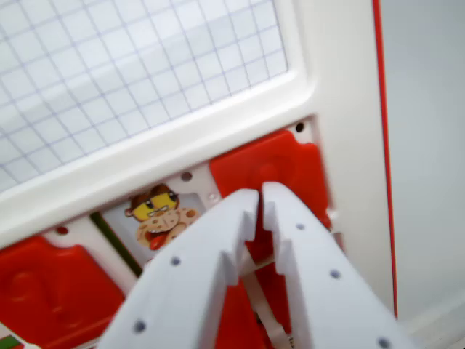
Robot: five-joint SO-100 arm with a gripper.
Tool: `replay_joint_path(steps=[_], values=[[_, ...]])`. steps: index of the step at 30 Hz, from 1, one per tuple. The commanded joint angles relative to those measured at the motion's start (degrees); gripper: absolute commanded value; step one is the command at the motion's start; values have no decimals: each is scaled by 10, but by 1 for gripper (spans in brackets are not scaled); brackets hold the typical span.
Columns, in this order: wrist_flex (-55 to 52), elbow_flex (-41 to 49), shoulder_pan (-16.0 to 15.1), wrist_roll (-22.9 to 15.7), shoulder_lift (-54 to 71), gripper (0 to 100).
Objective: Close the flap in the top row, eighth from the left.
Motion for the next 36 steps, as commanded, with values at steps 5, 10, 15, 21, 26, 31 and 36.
replay_joint_path(steps=[5,10,15,21,26,31,36], values=[[18,-45,-9,-8,64,0],[26,-11,-9,-10,112,0],[28,41,-15,-36,171,0],[47,134,-35,-47,280,0],[67,218,-61,-66,380,0],[80,305,-90,-87,476,0],[95,383,-123,-97,561,0]])
